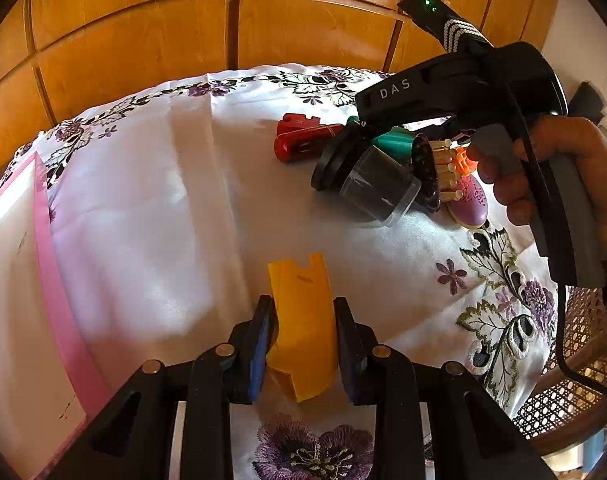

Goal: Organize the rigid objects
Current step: 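Carry the orange piece into the pink box and open the left tool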

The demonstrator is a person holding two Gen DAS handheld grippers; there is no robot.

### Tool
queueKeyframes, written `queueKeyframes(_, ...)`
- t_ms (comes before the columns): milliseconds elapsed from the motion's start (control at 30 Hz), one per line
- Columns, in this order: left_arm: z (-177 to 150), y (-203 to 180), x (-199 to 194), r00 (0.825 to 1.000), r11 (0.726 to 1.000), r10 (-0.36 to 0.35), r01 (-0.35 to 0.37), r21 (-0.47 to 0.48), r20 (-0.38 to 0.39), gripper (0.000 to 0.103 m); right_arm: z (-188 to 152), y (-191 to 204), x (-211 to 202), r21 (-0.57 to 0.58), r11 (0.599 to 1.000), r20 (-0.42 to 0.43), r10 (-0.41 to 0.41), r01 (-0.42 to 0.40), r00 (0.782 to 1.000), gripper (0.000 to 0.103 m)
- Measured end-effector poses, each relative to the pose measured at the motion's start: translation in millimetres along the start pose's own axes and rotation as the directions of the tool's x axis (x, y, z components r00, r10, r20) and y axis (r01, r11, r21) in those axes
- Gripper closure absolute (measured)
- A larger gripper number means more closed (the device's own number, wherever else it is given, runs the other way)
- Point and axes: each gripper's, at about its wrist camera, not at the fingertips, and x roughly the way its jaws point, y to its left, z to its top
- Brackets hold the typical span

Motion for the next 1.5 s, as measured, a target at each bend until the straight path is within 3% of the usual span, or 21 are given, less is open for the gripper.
queueKeyframes(167,-1,0,0,1.000,1.000,0.001,-0.001,0.001,0.001,0.073,-1,5,1,-0.029,0.999,0.006,-0.026,0.026,1.000,0.038)
queueKeyframes(267,-1,1,0,1.000,1.000,0.001,-0.001,0.001,0.001,0.073,-3,11,0,-0.074,0.993,0.026,-0.087,0.089,0.996,0.039)
queueKeyframes(600,3,4,-25,0.999,1.000,-0.005,0.005,-0.003,0.048,0.073,-3,12,0,-0.103,0.989,0.037,-0.100,0.103,0.994,0.039)
queueKeyframes(867,19,48,-75,0.989,0.989,-0.004,0.026,-0.149,0.145,0.073,-4,15,-1,-0.134,0.983,0.054,-0.122,0.128,0.991,0.039)
queueKeyframes(1033,21,112,-98,0.982,0.946,0.074,-0.014,-0.323,0.174,0.073,-5,16,-2,-0.142,0.981,0.058,-0.126,0.133,0.990,0.039)
queueKeyframes(1167,17,167,-104,0.976,0.893,0.153,-0.070,-0.444,0.154,0.073,-5,17,-2,-0.147,0.978,0.068,-0.138,0.147,0.988,0.039)
queueKeyframes(1500,20,265,-75,0.963,0.822,0.266,-0.203,-0.532,0.044,0.073,-5,19,-2,-0.160,0.975,0.072,-0.147,0.157,0.987,0.039)
